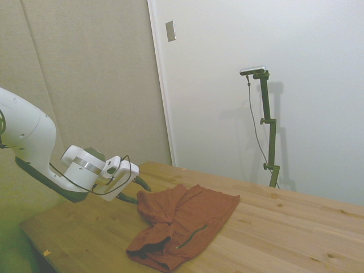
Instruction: Fold the shorts
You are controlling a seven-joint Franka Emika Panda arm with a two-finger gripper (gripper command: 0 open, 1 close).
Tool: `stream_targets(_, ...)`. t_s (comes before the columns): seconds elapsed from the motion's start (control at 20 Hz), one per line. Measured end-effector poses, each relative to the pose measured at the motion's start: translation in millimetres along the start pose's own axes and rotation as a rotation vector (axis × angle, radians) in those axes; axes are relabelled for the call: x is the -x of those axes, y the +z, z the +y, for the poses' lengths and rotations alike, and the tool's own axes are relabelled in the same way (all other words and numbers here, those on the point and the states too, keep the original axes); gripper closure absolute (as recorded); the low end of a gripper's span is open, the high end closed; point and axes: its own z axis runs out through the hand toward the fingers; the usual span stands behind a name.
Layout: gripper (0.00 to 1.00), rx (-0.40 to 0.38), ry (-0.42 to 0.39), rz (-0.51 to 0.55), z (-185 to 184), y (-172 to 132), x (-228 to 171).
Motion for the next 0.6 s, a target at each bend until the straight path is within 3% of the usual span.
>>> stream_targets(0.2, 0.00, -0.015, 0.001, -0.034, 0.7, -12.5, 6.3)
stream_targets(0.6, 0.00, -0.032, 0.027, -0.058, 11.9, 2.8, 9.5)
